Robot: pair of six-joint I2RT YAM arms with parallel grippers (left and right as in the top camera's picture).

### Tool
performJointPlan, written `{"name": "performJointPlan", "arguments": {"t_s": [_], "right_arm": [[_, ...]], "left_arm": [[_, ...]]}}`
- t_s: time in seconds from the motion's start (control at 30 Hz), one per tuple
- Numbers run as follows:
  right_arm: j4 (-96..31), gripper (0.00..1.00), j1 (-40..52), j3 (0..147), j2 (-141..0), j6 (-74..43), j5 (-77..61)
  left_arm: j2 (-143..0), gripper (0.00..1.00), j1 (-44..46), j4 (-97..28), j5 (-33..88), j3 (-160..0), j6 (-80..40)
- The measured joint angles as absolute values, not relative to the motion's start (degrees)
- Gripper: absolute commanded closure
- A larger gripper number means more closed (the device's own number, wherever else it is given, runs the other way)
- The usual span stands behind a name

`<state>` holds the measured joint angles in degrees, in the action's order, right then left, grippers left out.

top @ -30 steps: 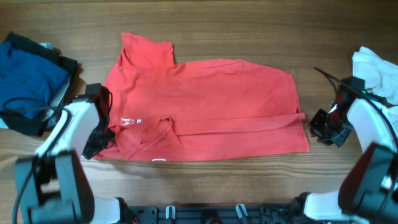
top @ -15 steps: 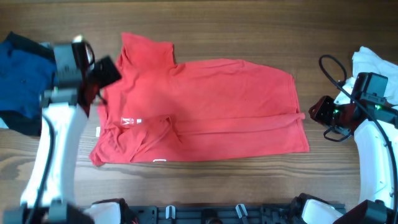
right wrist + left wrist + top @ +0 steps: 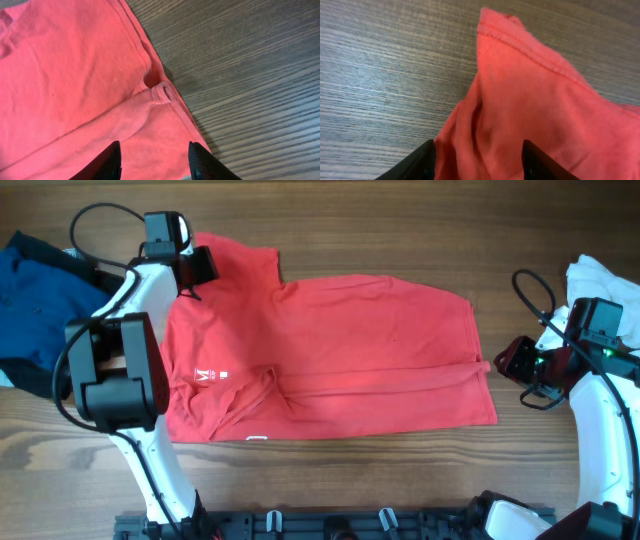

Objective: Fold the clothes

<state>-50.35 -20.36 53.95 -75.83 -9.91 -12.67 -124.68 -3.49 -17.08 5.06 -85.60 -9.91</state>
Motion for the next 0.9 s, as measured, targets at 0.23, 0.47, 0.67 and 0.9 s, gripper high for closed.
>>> {"name": "performJointPlan", "arguments": {"t_s": [0.23, 0.47, 0.67, 0.9], "right_arm": [[-51.07, 0.57, -20.36, 53.98, -75.83, -9.91, -12.67], [-51.35, 0.87, -20.36, 53.98, -75.83, -9.45, -12.69], [-49.56, 0.57, -20.36, 55.9, -75.94, -7.86, -15.11], [-44.75, 0.45, -9.28, 76.18, -93.73, -4.16, -18.44]], "left_arm": [[-125.45, 0.48, -3.49, -14.92, 3.75, -85.6, -9.91], [-126.63, 0.96, -3.46, -16.38, 3.4, -86.11, -9.72], [-126.21, 0.96, -3.46, -20.71, 4.86, -86.65, -10.15], [-124.95, 0.96, -4.19, -27.66, 6.33, -86.76, -17.74]]}}
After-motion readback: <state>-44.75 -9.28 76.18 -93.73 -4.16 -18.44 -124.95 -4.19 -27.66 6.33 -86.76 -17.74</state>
